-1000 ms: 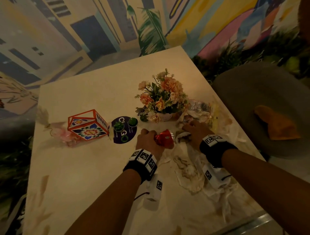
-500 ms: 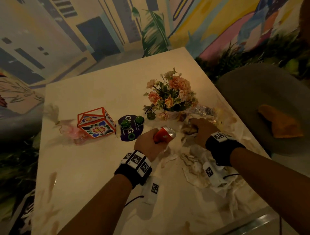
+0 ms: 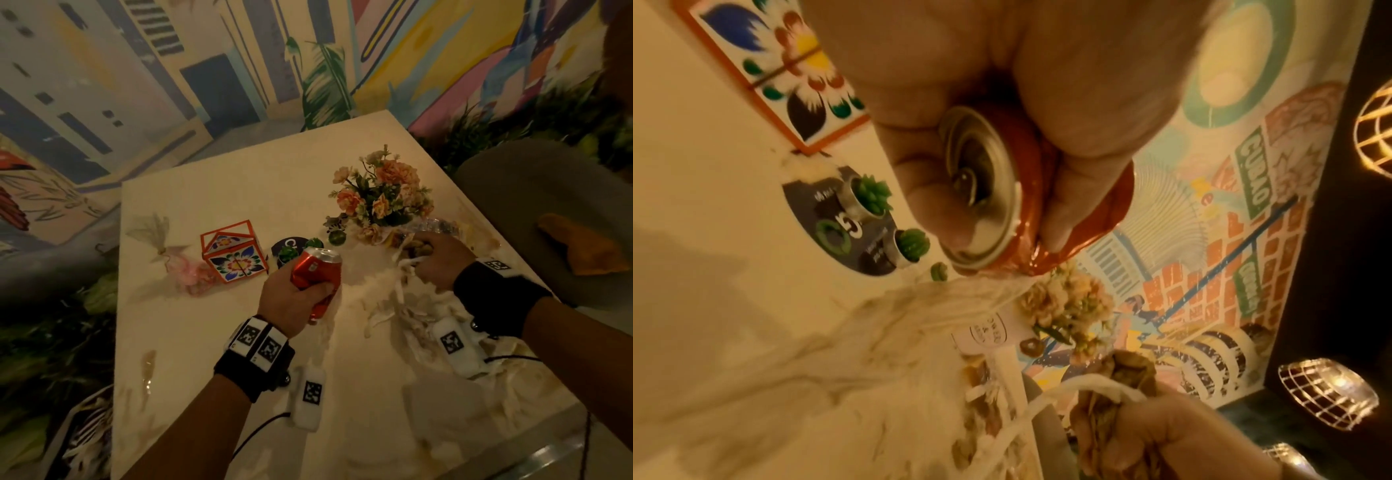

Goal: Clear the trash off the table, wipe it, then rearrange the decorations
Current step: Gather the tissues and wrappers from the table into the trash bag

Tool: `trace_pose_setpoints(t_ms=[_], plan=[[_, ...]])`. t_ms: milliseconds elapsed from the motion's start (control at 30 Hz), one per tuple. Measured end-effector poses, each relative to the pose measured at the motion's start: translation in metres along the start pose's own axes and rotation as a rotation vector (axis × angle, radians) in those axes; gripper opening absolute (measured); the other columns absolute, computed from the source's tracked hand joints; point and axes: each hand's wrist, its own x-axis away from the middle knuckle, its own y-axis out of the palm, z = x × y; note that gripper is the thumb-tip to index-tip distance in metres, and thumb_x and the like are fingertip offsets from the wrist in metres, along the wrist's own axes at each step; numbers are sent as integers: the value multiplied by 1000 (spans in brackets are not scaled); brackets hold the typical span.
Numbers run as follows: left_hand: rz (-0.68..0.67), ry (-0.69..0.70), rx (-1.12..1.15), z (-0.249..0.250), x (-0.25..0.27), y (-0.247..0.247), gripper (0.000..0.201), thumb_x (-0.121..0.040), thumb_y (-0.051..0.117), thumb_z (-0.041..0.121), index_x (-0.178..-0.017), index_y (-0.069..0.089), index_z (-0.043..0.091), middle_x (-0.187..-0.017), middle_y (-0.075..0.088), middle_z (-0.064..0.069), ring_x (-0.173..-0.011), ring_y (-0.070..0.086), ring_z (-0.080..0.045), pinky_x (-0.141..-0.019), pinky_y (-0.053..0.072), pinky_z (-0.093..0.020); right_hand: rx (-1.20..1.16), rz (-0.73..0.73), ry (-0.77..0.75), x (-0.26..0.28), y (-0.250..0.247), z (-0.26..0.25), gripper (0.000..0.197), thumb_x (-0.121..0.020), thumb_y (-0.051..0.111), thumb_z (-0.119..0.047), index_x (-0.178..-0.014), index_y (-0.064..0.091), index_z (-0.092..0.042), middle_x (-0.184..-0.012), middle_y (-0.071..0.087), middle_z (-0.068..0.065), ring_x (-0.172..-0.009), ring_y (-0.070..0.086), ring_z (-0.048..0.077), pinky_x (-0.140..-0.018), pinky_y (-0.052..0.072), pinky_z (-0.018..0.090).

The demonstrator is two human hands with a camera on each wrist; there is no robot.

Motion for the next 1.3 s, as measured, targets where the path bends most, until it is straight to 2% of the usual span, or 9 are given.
trace_pose_setpoints(t_ms=[100,200,400,600,700,833,967,1100,1300], plan=[[35,-20,57,-6,10,-32,33,-72,78,18,-88,60,40,-90,68,5,-87,66,-21,-76,56,-49,-73,2,55,14,7,-10,39,-79,53,3,-102,55,-27,-85,58,4,-71,57,30,-54,48,32],[76,-15,79,-15,19,-61,34,-69,79,15,-81,64,43,-86,70,5,-84,68,-23,-75,55,-54,-95,-13,73,26,17,-19,43,-77,57,4,-111,60,-22,-77,57,1,-66,54,27,-46,44,25],[159,-35,149,-31,38,-114,39,-72,76,3,-85,57,34,-84,66,2,-66,68,-15,-46,55,-36,-108,-28,53,52,31,-37,40,-79,58,4,-104,54,-27,-79,55,0,-68,54,26,-49,46,27],[352,-170,260,-65,55,-164,29,-70,76,4,-94,65,16,-89,69,-19,-70,66,-34,-44,51,-32,-84,-88,-57,61,35,-51,31,-76,63,3,-81,58,-27,-74,63,16,-67,57,30,-54,47,33],[417,-215,314,-83,65,-188,37,-69,76,4,-104,64,3,-89,68,-23,-64,65,-34,-42,49,-29,-90,-155,-84,65,40,-63,27,-79,62,3,-86,61,-23,-69,60,16,-60,53,25,-51,45,31],[489,-281,424,-106,87,-211,34,-66,78,7,-97,65,11,-95,68,-24,-74,65,-39,-53,52,-37,-66,-227,-114,64,52,-80,34,-80,60,5,-105,58,-17,-84,64,22,-62,54,23,-48,44,29],[593,-358,438,-130,111,-243,43,-55,87,21,-93,67,19,-97,70,-17,-87,67,-40,-79,53,-59,-19,-292,-228,72,77,-110,32,-80,57,6,-84,59,-25,-84,62,31,-64,52,29,-50,44,32],[717,-419,361,-178,127,-293,63,-33,90,45,-89,69,27,-97,72,-10,-90,68,-33,-83,53,-56,6,-346,-332,81,129,-152,32,-78,57,10,-90,59,-20,-80,61,26,-61,53,25,-46,43,30],[707,-447,208,-239,148,-378,39,-68,81,20,-103,63,18,-100,67,-8,-91,64,-26,-81,52,-40,49,-414,-455,111,247,-224,30,-72,57,6,-69,56,-24,-68,60,14,-58,54,24,-46,47,33]])
